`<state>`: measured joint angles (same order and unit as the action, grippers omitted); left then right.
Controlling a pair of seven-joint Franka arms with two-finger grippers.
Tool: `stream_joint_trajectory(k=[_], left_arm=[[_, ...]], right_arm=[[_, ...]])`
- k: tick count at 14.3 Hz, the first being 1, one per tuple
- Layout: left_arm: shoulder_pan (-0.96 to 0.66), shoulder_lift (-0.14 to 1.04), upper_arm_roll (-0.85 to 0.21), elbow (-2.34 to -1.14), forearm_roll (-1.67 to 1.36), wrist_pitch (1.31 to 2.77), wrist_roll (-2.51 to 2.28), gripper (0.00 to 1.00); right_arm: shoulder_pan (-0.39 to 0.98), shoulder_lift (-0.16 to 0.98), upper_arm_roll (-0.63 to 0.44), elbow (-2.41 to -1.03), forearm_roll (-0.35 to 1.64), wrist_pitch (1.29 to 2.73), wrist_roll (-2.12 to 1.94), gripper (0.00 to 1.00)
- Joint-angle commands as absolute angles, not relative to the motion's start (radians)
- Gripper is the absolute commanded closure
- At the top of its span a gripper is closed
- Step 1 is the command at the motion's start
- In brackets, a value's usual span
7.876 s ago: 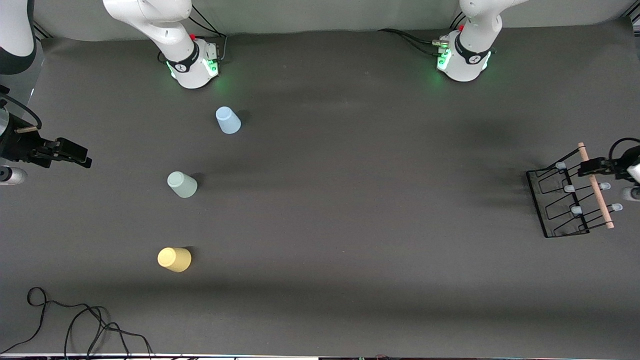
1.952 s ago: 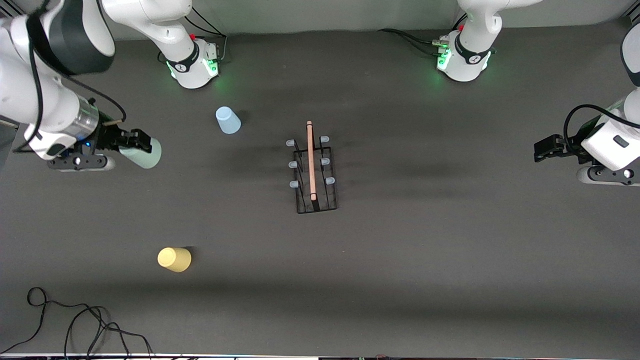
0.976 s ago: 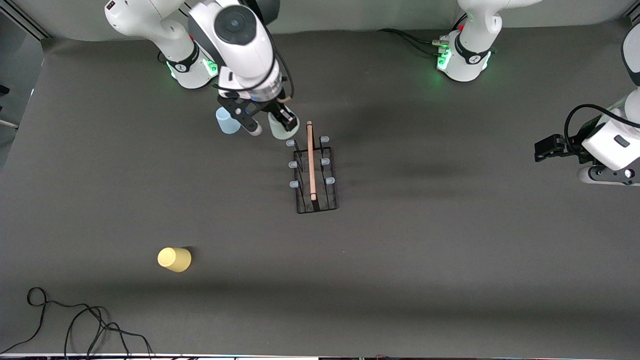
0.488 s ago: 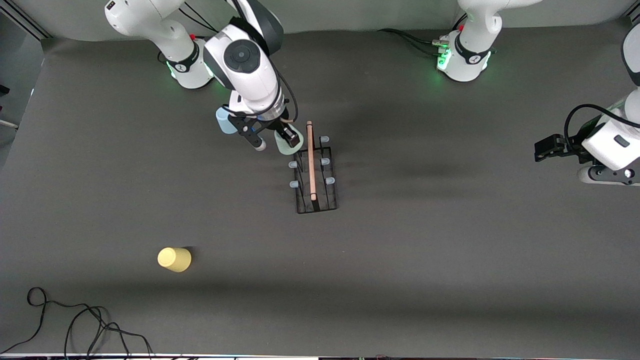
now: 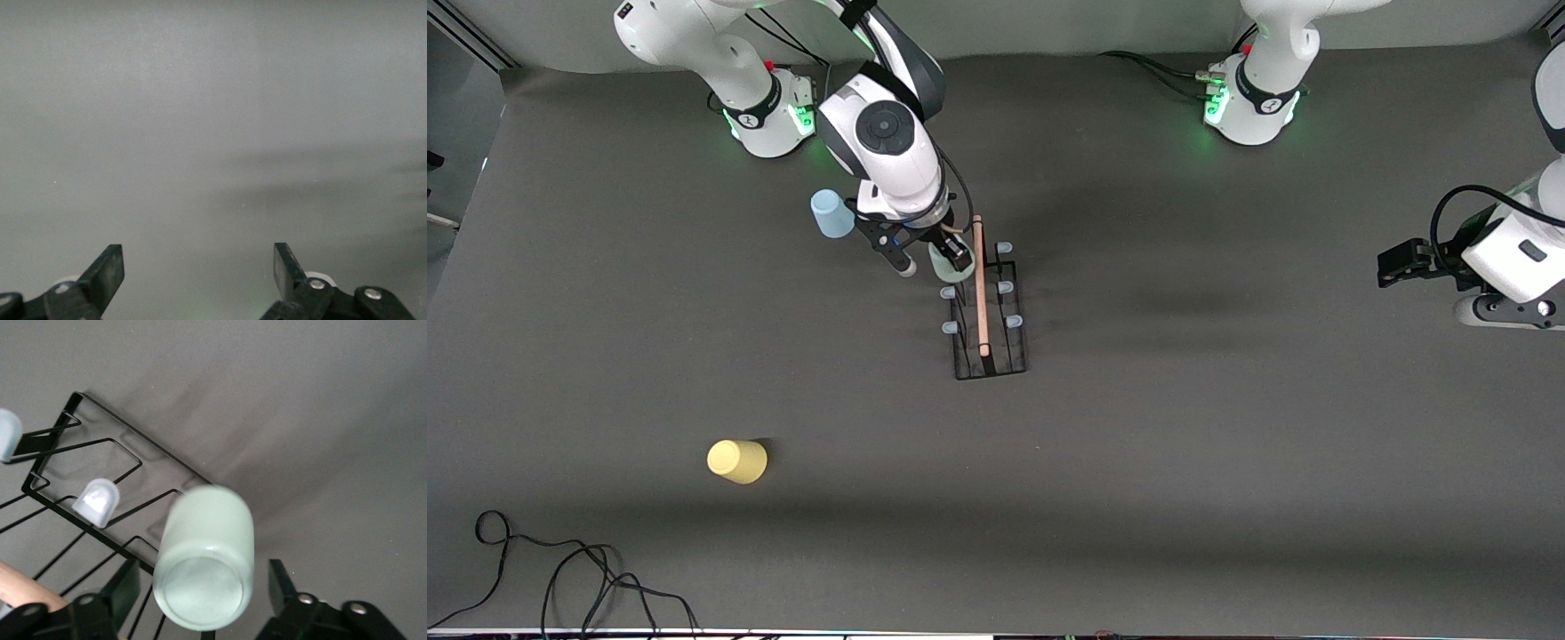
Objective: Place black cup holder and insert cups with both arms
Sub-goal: 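Carry the green cup to the holder and slide it onto a peg, then release the green cup and move the right gripper to the yellow cup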
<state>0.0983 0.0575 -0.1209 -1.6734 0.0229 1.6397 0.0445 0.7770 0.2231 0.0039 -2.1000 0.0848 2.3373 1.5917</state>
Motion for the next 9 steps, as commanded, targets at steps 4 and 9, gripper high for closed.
stream_joint_trajectory(k=[4, 9], left_arm=[[0.098, 0.061, -0.12, -1.654, 0.034, 1.614, 0.064, 0.0], [0.1, 0.063, -0.12, -1.652, 0.034, 1.614, 0.066, 0.0]], right_arm=[[0.781, 0.199, -0.067, -1.796, 0.089, 1.928, 1.563, 0.0], [0.712, 0.222, -0.219, -1.53, 0.098, 1.652, 1.185, 0.0]])
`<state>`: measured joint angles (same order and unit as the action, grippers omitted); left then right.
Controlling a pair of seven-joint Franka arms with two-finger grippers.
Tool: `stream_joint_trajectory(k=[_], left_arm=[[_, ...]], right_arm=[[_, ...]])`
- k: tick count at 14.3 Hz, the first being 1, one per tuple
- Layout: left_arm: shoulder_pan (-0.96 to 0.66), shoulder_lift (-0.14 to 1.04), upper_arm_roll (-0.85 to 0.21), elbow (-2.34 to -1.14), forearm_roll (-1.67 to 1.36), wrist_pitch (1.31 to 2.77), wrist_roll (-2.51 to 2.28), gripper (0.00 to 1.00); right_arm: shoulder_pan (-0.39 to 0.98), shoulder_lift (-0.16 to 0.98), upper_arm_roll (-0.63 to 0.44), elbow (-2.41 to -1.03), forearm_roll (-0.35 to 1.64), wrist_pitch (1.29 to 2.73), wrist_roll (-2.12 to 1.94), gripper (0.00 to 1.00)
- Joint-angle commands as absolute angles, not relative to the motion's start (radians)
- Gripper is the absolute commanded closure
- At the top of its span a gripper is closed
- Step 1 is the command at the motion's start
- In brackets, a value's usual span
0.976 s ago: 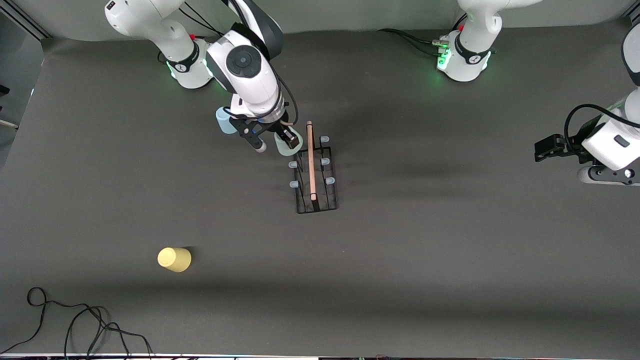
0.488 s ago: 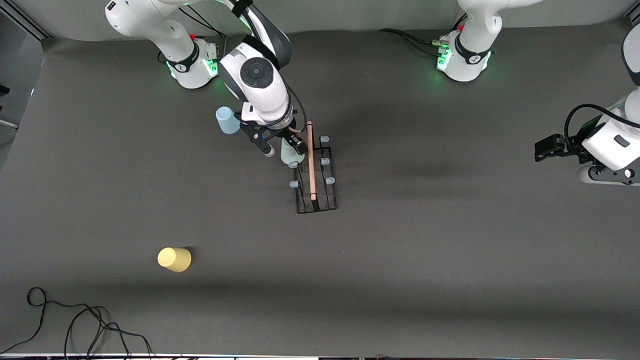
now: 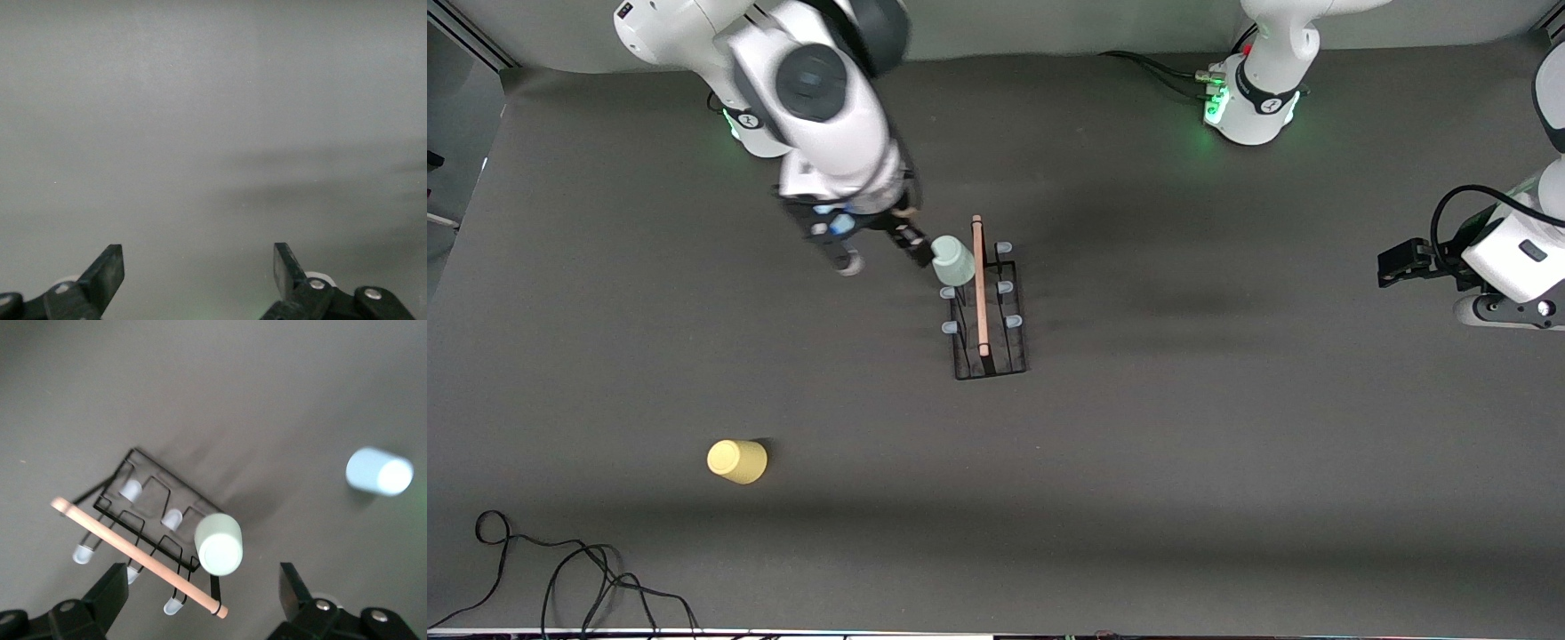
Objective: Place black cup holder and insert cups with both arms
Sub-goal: 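Release the green cup and move the right gripper to the yellow cup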
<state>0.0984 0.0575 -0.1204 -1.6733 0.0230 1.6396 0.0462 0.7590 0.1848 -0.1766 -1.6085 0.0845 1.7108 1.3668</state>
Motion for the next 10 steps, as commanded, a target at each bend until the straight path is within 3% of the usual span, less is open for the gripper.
stream_joint_trajectory(k=[1, 5, 10], left_arm=[[0.098, 0.061, -0.12, -1.654, 0.034, 1.614, 0.064, 0.0], [0.098, 0.063, -0.12, -1.652, 0.034, 1.614, 0.064, 0.0], [0.098, 0.063, -0.12, -1.652, 0.034, 1.614, 0.064, 0.0]], right_arm=[[0.657, 0.224, -0.225, -1.529, 0.095, 1.651, 1.011, 0.0], [0.392, 0.299, -0.227, -1.479, 0.086, 1.664, 0.422, 0.0], [0.203, 0.504, -0.226, -1.24, 0.09, 1.686, -0.023, 0.0]])
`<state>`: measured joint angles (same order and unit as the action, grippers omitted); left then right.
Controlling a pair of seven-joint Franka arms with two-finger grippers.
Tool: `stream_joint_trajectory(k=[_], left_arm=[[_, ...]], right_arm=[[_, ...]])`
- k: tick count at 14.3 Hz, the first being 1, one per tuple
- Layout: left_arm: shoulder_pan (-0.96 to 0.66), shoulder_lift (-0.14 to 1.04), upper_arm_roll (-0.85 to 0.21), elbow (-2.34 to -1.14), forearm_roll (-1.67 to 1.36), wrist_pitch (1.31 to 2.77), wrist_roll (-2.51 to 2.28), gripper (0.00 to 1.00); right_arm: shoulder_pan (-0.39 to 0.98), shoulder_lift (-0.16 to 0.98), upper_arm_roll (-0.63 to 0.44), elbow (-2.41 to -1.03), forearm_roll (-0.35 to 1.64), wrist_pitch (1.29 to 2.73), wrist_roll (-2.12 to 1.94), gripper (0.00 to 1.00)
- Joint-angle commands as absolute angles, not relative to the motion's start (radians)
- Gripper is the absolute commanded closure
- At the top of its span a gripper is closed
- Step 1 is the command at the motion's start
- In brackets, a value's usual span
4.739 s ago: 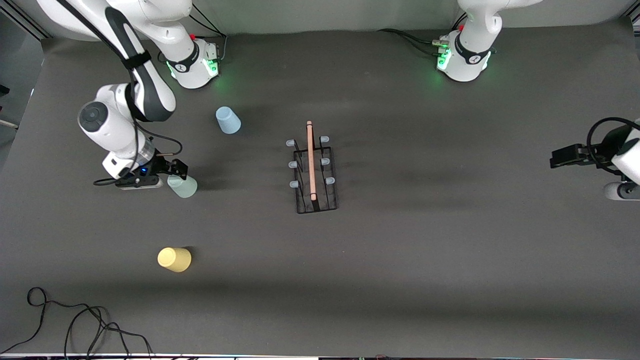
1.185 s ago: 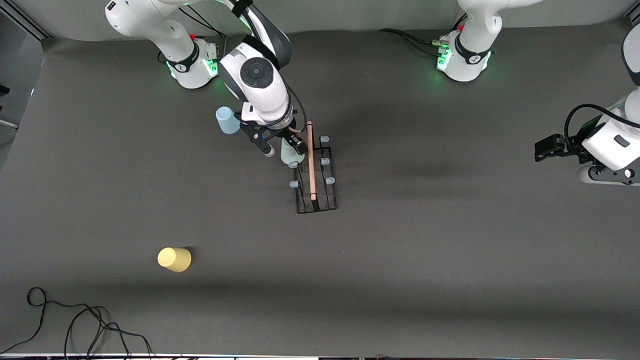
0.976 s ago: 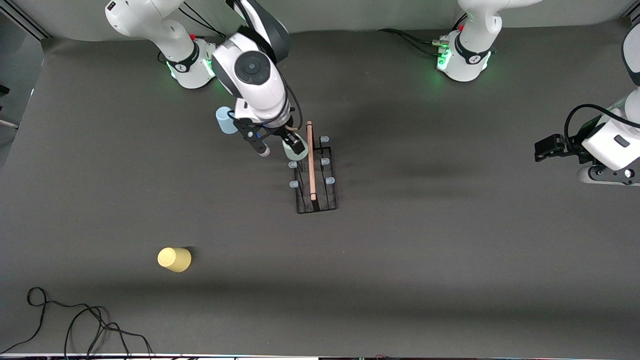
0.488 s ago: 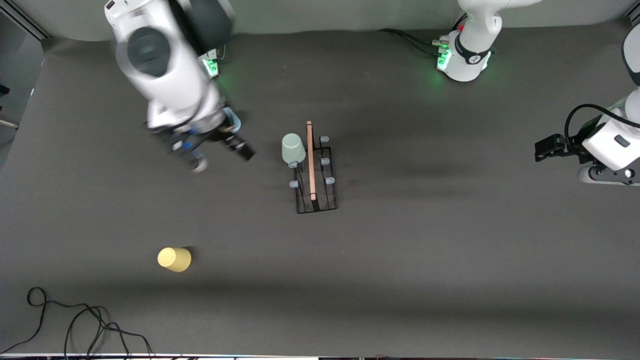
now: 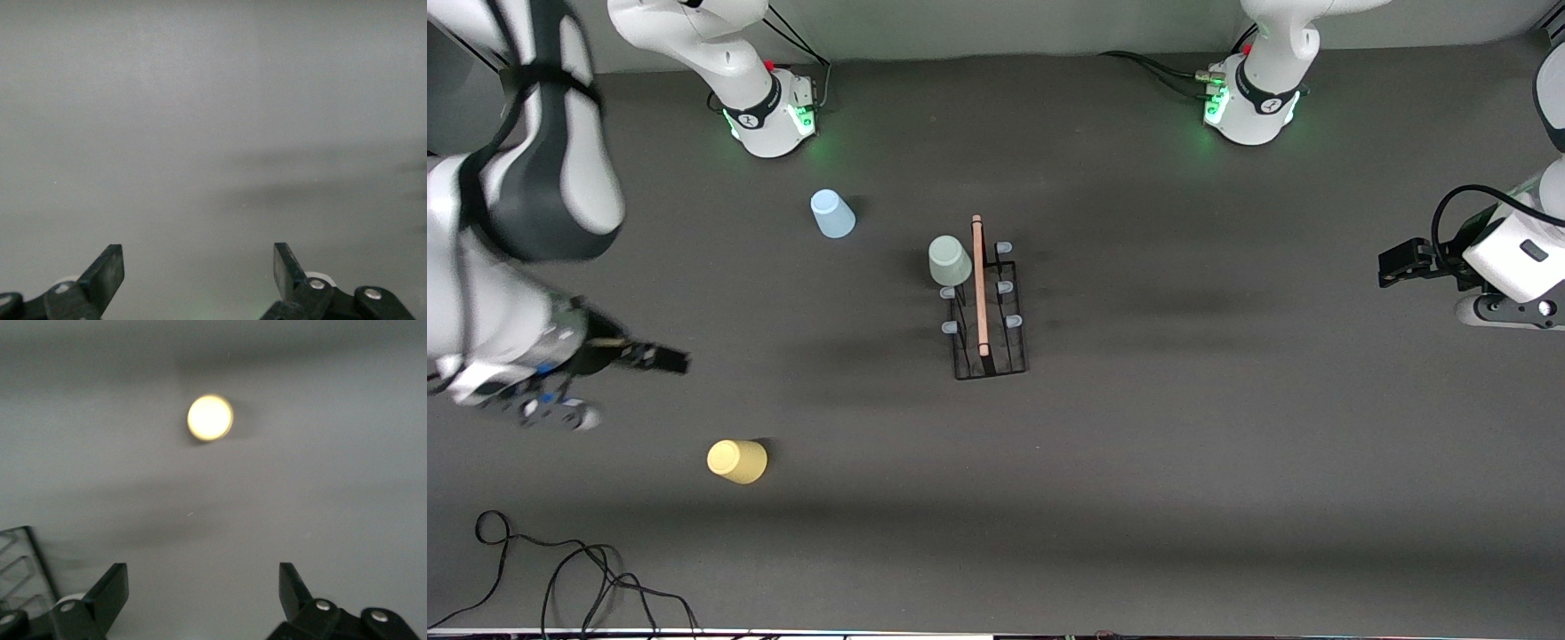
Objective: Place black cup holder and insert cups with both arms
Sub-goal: 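Release the green cup and move the right gripper to the yellow cup, then grasp the yellow cup with the right gripper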
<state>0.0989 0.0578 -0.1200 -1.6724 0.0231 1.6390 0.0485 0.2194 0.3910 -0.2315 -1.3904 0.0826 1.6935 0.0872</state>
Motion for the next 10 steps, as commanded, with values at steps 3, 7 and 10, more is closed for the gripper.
stream_joint_trajectory(k=[3, 7, 10], left_arm=[[0.1, 0.063, -0.12, -1.652, 0.034, 1.614, 0.066, 0.0], [0.1, 0.063, -0.12, -1.654, 0.034, 1.614, 0.066, 0.0], [0.1, 0.063, -0.12, -1.654, 0.034, 1.614, 0.066, 0.0]], right_arm=[[0.184, 0.577, -0.219, -1.242, 0.101, 1.842, -0.049, 0.0], [0.189, 0.666, -0.218, -1.343, 0.199, 2.04, -0.054, 0.0], [0.192, 0.716, -0.216, -1.403, 0.201, 2.15, -0.052, 0.0]])
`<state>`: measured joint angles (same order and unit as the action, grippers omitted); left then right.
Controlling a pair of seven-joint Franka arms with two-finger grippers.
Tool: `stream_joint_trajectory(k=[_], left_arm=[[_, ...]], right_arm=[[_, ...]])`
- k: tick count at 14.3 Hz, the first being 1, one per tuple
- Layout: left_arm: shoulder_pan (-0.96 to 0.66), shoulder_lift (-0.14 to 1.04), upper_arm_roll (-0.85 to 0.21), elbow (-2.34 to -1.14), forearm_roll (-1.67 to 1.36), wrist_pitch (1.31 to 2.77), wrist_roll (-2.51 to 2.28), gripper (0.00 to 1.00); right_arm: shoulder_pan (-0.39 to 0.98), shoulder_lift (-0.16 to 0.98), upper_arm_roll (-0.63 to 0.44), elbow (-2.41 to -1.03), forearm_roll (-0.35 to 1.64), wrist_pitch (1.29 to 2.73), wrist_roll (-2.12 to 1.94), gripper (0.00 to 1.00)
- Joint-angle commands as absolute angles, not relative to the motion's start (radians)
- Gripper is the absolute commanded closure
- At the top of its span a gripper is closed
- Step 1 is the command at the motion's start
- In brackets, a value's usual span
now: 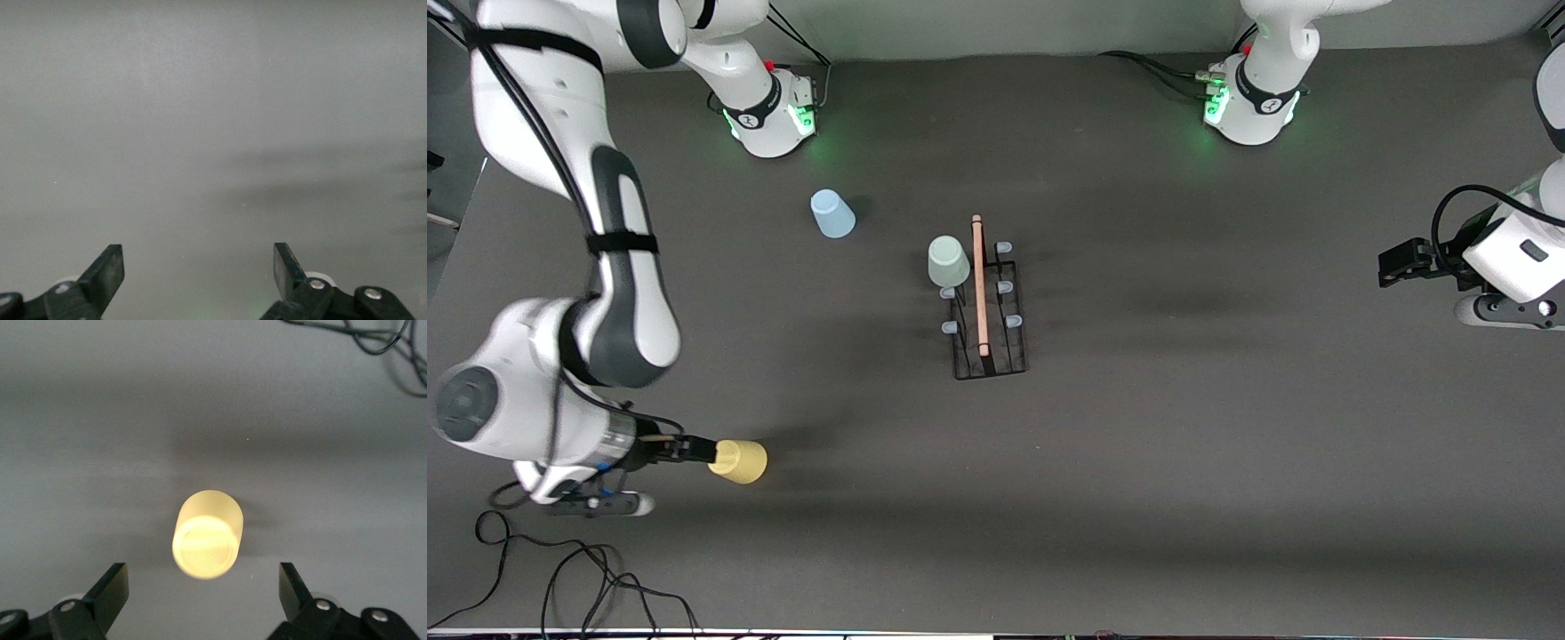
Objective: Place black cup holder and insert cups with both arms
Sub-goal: 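Grasp the yellow cup with the right gripper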
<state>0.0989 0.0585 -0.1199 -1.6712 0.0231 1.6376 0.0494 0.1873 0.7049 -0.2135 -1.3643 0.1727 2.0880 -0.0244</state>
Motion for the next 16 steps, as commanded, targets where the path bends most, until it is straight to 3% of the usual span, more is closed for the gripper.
stream_joint_trajectory(k=[1, 7, 8, 9, 10, 11, 13, 16], left_arm=[[0.1, 0.063, -0.12, -1.654, 0.034, 1.614, 0.066, 0.0], [0.098, 0.063, -0.12, -1.654, 0.034, 1.614, 0.066, 0.0], [0.098, 0.063, -0.12, -1.654, 0.034, 1.614, 0.066, 0.0], [0.098, 0.061, -0.12, -1.654, 0.034, 1.614, 0.066, 0.0], [0.098, 0.063, -0.12, -1.654, 0.034, 1.614, 0.066, 0.0], [0.1, 0.063, -0.12, -1.654, 0.034, 1.614, 0.066, 0.0], [0.098, 0.063, -0.12, -1.654, 0.034, 1.614, 0.066, 0.0], [0.1, 0.063, -0.12, -1.654, 0.034, 1.614, 0.066, 0.0]], right_arm=[[0.193, 0.733, -0.216, -1.417, 0.202, 2.184, -0.052, 0.0], [0.221, 0.77, -0.213, -1.494, 0.229, 2.299, -0.043, 0.0], [0.222, 0.776, -0.213, -1.494, 0.229, 2.299, -0.041, 0.11], [0.222, 0.776, -0.213, -1.494, 0.229, 2.301, -0.046, 0.49], [0.221, 0.772, -0.215, -1.491, 0.227, 2.298, -0.052, 0.77], [0.221, 0.762, -0.215, -1.486, 0.224, 2.295, -0.052, 0.92], [0.222, 0.715, -0.218, -1.482, 0.21, 2.246, -0.051, 1.0], [0.225, 0.605, -0.222, -1.41, 0.148, 2.003, -0.035, 1.0]])
